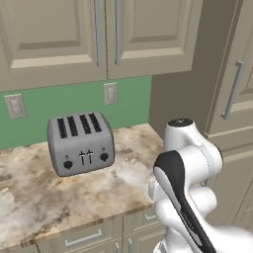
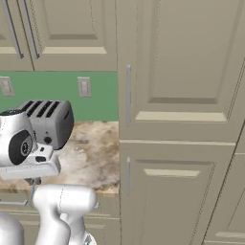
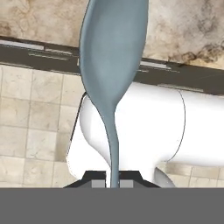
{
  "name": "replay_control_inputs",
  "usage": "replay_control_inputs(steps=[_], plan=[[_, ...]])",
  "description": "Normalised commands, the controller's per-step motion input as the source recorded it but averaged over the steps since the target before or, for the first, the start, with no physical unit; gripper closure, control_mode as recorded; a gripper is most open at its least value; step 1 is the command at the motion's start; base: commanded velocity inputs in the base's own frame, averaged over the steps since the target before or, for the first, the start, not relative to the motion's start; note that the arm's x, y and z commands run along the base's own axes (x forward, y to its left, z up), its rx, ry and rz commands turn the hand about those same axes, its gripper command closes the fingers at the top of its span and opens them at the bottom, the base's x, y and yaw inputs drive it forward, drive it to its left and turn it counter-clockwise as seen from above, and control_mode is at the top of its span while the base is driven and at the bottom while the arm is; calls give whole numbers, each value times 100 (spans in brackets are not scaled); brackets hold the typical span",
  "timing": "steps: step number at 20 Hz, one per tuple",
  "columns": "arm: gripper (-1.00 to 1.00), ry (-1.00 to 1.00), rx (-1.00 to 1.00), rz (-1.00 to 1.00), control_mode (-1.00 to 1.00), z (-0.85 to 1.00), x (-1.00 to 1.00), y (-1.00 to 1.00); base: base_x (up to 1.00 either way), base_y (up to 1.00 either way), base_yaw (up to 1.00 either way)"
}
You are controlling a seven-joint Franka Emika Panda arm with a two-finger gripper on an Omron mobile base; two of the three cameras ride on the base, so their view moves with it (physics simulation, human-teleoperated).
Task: Take the fork and place it on the left side of the plate. Then take the spoon and place it on the right side of the plate. Make sure they're directly next to the plate.
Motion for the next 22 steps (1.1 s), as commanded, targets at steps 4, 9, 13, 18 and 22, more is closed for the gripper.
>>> replay_control_inputs(steps=[4,9,13,18,22], plan=[[100,-4,0,0,100,-5,-17,0,-48,20,0],[100,0,0,0,100,0,0,0,-63,93,-10],[100,0,0,0,100,0,0,0,-74,100,-21],[100,0,0,0,100,0,0,0,-79,100,-24],[100,0,0,0,100,0,0,0,-84,100,-28]])
